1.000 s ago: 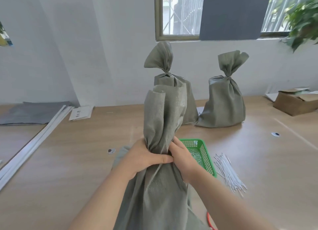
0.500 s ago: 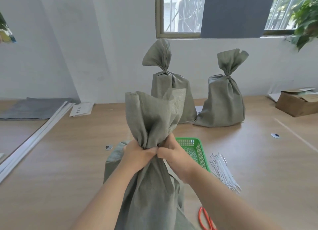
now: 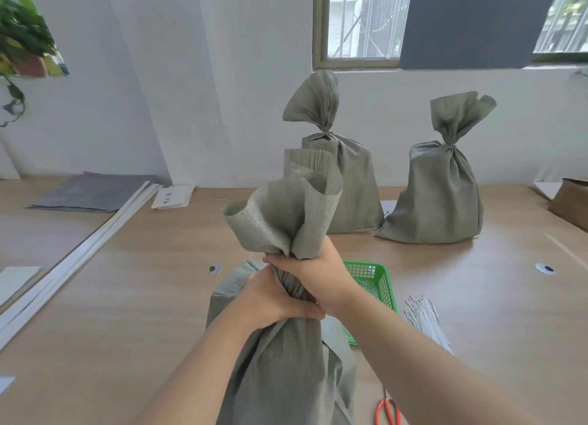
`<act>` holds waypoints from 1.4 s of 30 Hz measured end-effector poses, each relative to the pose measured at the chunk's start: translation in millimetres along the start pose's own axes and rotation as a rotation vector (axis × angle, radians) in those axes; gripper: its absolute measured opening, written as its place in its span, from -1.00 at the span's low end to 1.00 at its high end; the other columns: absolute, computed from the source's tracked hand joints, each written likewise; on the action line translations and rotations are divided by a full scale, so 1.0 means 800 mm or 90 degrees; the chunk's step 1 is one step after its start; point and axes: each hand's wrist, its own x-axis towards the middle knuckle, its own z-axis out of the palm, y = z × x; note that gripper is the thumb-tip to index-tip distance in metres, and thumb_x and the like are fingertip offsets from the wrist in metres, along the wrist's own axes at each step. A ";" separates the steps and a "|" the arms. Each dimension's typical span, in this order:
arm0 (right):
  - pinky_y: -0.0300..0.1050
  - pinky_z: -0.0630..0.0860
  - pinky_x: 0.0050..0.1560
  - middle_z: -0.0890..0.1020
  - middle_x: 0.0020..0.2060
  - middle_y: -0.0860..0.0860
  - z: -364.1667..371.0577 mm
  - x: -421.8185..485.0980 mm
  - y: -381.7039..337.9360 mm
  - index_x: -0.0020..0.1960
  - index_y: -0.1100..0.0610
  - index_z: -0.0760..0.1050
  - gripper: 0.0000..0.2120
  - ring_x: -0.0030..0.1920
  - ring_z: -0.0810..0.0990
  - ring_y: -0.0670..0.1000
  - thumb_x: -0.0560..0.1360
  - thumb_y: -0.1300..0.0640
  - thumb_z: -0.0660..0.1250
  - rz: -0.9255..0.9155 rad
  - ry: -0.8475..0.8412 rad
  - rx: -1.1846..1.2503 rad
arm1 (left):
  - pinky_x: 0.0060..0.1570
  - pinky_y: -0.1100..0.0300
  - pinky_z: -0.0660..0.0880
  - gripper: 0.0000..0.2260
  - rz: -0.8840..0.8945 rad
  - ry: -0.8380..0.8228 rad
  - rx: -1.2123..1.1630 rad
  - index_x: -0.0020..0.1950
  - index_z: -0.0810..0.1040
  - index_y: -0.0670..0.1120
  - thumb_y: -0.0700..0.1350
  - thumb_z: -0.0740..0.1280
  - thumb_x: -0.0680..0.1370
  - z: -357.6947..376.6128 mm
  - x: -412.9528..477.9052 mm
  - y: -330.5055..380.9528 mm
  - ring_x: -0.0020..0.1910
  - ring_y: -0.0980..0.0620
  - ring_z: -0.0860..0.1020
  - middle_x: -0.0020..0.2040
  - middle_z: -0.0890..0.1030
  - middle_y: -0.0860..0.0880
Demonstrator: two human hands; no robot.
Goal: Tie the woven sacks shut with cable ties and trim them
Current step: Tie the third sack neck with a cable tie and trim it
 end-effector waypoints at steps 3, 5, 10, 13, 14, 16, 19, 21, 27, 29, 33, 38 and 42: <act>0.04 0.60 0.00 0.65 -0.20 0.20 0.008 0.005 0.005 -0.09 0.34 0.58 -0.97 -0.11 0.65 0.11 0.47 0.37 0.41 -0.001 -0.009 0.097 | 0.00 0.15 0.62 -0.52 -0.014 0.038 0.002 0.04 0.52 0.18 0.00 0.63 0.22 0.002 0.003 0.000 -0.03 0.26 0.62 -0.07 0.69 0.14; 0.00 0.54 -0.09 0.58 -0.31 0.16 0.010 0.008 0.009 -0.15 0.32 0.53 -0.92 -0.24 0.56 0.09 0.52 0.35 0.36 0.018 -0.009 0.128 | -0.05 0.07 0.60 -0.66 -0.028 0.044 -0.003 -0.02 0.51 0.09 -0.09 0.56 0.31 0.002 0.001 0.000 -0.03 0.08 0.65 -0.07 0.68 -0.01; -0.05 0.51 -0.16 0.31 -0.51 0.08 0.016 0.024 0.019 -0.37 0.19 0.30 -0.68 -0.43 0.31 0.04 0.47 0.37 0.35 0.040 0.007 0.148 | -0.12 0.02 0.58 -0.83 -0.020 0.053 0.056 -0.12 0.48 0.04 -0.09 0.44 0.39 0.000 0.009 -0.012 -0.14 0.03 0.63 -0.22 0.64 0.02; -0.09 0.46 -0.26 0.24 -0.54 0.02 0.015 0.032 0.022 -0.38 0.12 0.25 -0.65 -0.49 0.24 -0.01 0.39 0.41 0.32 0.055 0.002 0.164 | 0.02 -0.07 0.51 -0.83 0.015 0.056 0.123 -0.23 0.45 0.11 -0.13 0.35 0.48 0.004 0.012 -0.013 -0.08 -0.04 0.61 -0.27 0.62 0.07; -0.11 0.44 -0.29 0.22 -0.54 0.01 0.015 0.034 0.024 -0.37 0.12 0.24 -0.67 -0.50 0.22 -0.01 0.37 0.40 0.32 0.058 -0.001 0.158 | 0.08 -0.06 0.47 -0.79 0.019 0.065 0.158 -0.25 0.41 0.11 -0.13 0.33 0.52 0.008 0.011 -0.011 -0.03 -0.08 0.59 -0.23 0.62 0.05; -0.09 0.44 -0.29 0.22 -0.54 0.02 0.015 0.037 0.027 -0.36 0.13 0.26 -0.70 -0.50 0.21 -0.01 0.35 0.39 0.33 0.055 -0.012 0.145 | 0.15 0.01 0.39 -0.87 0.020 0.111 0.216 -0.15 0.43 0.04 -0.06 0.31 0.59 0.013 0.012 -0.010 0.06 -0.14 0.54 -0.07 0.64 -0.07; -0.01 0.46 -0.19 0.36 -0.56 0.06 0.009 0.039 0.032 -0.38 0.18 0.35 -0.72 -0.47 0.36 0.03 0.38 0.35 0.39 0.043 -0.037 0.110 | 0.15 0.07 0.31 -0.85 0.004 0.154 0.298 0.00 0.51 -0.02 0.04 0.26 0.61 0.020 0.017 -0.013 0.07 -0.15 0.55 -0.04 0.65 -0.08; -0.01 0.48 -0.16 0.46 -0.48 0.09 0.000 0.040 0.029 -0.31 0.28 0.44 -0.80 -0.38 0.47 0.06 0.39 0.31 0.44 0.035 -0.044 0.067 | 0.16 0.05 0.32 -0.80 0.015 0.163 0.306 0.02 0.54 -0.03 0.07 0.25 0.60 0.026 0.022 -0.012 0.06 -0.15 0.58 -0.07 0.66 -0.06; -0.08 0.62 -0.01 0.70 -0.11 0.06 -0.042 0.031 0.031 -0.01 0.18 0.62 -0.78 -0.04 0.68 0.01 0.38 0.30 0.55 0.026 -0.052 0.032 | 0.14 0.01 0.40 -0.72 0.017 0.165 0.318 0.07 0.59 -0.05 0.09 0.19 0.62 0.044 0.029 0.006 0.04 -0.15 0.59 -0.04 0.67 -0.03; -0.04 0.61 0.10 0.72 0.02 0.04 -0.060 0.025 0.041 0.10 0.13 0.63 -0.64 0.10 0.68 0.01 0.33 0.25 0.59 0.042 -0.050 0.026 | 0.12 0.02 0.42 -0.72 0.009 0.159 0.330 0.08 0.61 -0.05 0.08 0.19 0.62 0.048 0.034 0.009 0.05 -0.15 0.59 -0.03 0.68 -0.05; 0.10 0.58 0.15 0.69 0.08 0.11 -0.101 0.012 0.067 0.20 0.18 0.52 -0.51 0.16 0.64 0.12 0.31 0.23 0.59 0.063 -0.088 -0.002 | -0.13 0.06 0.41 -0.65 -0.051 0.141 0.336 -0.19 0.56 -0.08 0.17 0.22 0.56 0.051 0.049 0.003 -0.07 -0.19 0.60 -0.23 0.59 -0.06; -0.06 0.56 0.20 0.67 0.12 -0.01 -0.168 -0.016 0.114 0.28 -0.07 0.45 -0.54 0.17 0.61 0.02 0.41 0.00 0.47 0.128 -0.023 -0.085 | -0.09 0.06 0.55 -0.52 -0.081 0.141 0.328 -0.22 0.55 -0.08 0.33 0.23 0.53 0.054 0.064 0.002 -0.12 -0.16 0.61 -0.23 0.63 -0.05; -0.18 0.59 0.06 0.69 0.08 -0.01 -0.231 -0.036 0.166 0.27 0.01 0.51 -0.69 0.12 0.66 0.02 0.53 0.14 0.40 0.193 0.110 -0.218 | -0.05 0.01 0.58 -0.55 -0.088 0.129 0.328 -0.24 0.50 -0.09 0.28 0.24 0.55 0.057 0.073 0.007 -0.13 -0.17 0.60 -0.24 0.60 -0.06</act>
